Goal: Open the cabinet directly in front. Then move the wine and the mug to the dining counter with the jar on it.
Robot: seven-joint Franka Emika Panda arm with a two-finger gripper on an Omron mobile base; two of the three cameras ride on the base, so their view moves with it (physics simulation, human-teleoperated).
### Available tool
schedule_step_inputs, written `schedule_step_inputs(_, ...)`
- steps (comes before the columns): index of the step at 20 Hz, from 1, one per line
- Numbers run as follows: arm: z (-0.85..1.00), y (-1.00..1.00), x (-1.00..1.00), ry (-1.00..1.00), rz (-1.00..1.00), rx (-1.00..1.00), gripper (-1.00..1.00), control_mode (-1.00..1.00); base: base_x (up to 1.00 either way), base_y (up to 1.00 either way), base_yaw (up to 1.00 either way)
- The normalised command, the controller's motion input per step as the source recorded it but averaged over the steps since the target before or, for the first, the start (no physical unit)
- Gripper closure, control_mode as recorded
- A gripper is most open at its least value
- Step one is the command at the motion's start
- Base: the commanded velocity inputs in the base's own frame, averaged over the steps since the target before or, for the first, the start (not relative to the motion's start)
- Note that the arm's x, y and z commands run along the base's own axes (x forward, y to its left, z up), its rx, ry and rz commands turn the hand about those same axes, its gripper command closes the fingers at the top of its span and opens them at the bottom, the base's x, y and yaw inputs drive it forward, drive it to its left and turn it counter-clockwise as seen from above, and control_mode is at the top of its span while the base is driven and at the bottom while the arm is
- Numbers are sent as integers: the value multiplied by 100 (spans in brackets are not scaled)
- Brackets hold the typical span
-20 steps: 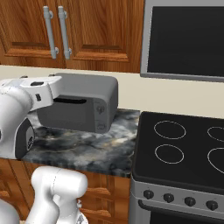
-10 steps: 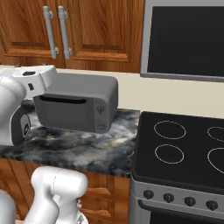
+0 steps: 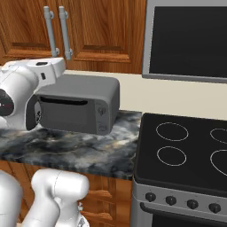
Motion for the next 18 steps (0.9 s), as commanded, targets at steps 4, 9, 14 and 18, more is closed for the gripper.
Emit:
schedule_step_inputs(4,0,0,69,0,3,0,-100,-100,0,0,0)
schedule_step_inputs(9,0,0,78,2,2,0,-100,-100,0,0,0)
schedule_step_inputs(14,0,0,76,4,0,0,-100,-100,0,0,0)
schedule_step_inputs(18,0,3,78,8,0,0,-100,-100,0,0,0)
